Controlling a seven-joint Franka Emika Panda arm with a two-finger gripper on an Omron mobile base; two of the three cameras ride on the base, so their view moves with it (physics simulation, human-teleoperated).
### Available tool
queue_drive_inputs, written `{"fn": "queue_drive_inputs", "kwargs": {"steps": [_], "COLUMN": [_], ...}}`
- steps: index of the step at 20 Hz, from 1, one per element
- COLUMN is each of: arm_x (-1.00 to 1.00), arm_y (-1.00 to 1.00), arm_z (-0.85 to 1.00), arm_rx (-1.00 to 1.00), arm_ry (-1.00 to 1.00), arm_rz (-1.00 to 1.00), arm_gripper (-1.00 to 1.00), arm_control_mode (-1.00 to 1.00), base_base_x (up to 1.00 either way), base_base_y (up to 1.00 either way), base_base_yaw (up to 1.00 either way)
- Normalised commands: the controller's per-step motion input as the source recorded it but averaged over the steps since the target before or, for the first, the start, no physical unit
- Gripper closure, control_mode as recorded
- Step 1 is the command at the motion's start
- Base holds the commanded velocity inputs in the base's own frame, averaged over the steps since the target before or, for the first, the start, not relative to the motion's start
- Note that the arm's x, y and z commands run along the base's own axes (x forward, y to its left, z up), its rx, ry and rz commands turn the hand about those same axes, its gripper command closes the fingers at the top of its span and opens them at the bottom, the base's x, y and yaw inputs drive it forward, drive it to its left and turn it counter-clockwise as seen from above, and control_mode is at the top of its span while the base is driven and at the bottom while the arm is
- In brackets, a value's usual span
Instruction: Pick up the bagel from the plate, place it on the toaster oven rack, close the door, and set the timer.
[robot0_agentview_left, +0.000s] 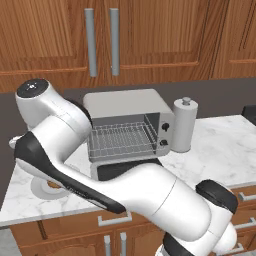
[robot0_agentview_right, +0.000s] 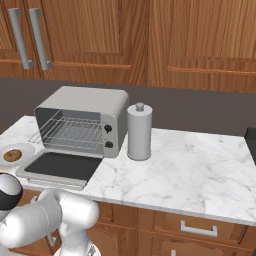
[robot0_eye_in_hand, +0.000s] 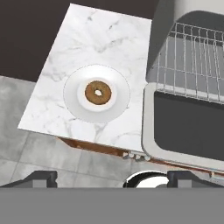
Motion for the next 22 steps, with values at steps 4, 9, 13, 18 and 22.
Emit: {"fn": "queue_drive_inputs", "kwargs": {"steps": [4, 9, 13, 18, 22], "arm_x": [0.54, 0.39, 0.25, 0.35, 0.54], "arm_y": [0.0, 0.14, 0.3, 0.37, 0.37], "arm_z": [-0.52, -0.53, -0.37, -0.28, -0.26], "arm_rx": [-0.05, -0.2, -0.35, -0.31, -0.22], "arm_ry": [0.15, 0.18, 0.11, 0.13, 0.22], "arm_rz": [0.0, 0.0, 0.0, 0.0, 0.0], "arm_gripper": [-1.0, -1.0, -1.0, -1.0, -1.0], "arm_control_mode": [-1.0, -1.0, -1.0, -1.0, -1.0], "base_base_x": [0.0, 0.0, 0.0, 0.0, 0.0], "base_base_y": [0.0, 0.0, 0.0, 0.0, 0.0], "base_base_yaw": [0.0, 0.0, 0.0, 0.0, 0.0]}}
